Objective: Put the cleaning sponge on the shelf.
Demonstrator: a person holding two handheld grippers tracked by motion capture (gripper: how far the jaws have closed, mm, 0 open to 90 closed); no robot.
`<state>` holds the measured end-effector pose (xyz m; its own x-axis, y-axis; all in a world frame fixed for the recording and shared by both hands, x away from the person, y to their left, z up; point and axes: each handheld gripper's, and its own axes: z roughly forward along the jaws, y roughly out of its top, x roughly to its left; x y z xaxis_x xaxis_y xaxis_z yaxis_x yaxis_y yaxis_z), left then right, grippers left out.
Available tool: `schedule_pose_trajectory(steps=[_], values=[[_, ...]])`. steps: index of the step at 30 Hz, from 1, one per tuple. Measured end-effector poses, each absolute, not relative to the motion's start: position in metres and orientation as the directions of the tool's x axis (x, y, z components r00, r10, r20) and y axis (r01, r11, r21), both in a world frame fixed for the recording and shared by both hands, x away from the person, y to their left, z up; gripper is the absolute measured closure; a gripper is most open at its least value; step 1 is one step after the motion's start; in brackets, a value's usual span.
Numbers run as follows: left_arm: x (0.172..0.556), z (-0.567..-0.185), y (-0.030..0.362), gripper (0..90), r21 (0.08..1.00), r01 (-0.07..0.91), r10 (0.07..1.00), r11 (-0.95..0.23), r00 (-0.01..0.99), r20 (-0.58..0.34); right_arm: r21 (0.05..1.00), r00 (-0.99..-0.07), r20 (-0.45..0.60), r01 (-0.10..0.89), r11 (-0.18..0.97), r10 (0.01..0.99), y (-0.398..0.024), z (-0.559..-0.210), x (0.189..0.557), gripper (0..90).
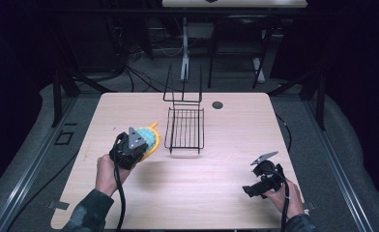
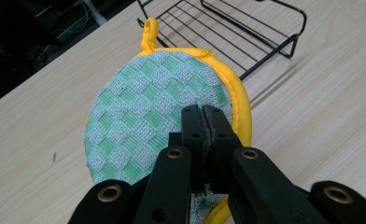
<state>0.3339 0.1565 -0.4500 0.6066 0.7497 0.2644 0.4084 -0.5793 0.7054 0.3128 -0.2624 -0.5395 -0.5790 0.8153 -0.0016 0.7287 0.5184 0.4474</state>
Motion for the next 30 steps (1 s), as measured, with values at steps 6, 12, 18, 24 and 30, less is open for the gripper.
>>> schedule_pose_trajectory(steps=[6,12,18,24,30], values=[[0.34,-0.445,0.145,88.5,0.715,0.387,0.739,-0.583,0.617,0.269,0.448,-0.58,-0.005,0.727,0.521,0.814,-0.262,-0.539,0.313,0.0],[0.348,-0.443,0.138,88.5,0.727,0.384,0.744,-0.569,0.617,0.256,0.453,-0.58,-0.009,0.724,0.521,0.815,-0.262,-0.538,0.312,0.0],[0.356,-0.445,0.129,88.5,0.737,0.385,0.746,-0.556,0.623,0.238,0.446,-0.581,-0.009,0.726,0.523,0.814,-0.262,-0.538,0.313,0.0],[0.364,-0.445,0.116,88.6,0.744,0.375,0.741,-0.552,0.629,0.233,0.444,-0.582,-0.001,0.729,0.522,0.814,-0.261,-0.538,0.312,0.0],[0.373,-0.445,0.104,88.6,0.754,0.378,0.742,-0.537,0.637,0.209,0.445,-0.584,-0.003,0.726,0.524,0.812,-0.262,-0.539,0.313,0.0]])
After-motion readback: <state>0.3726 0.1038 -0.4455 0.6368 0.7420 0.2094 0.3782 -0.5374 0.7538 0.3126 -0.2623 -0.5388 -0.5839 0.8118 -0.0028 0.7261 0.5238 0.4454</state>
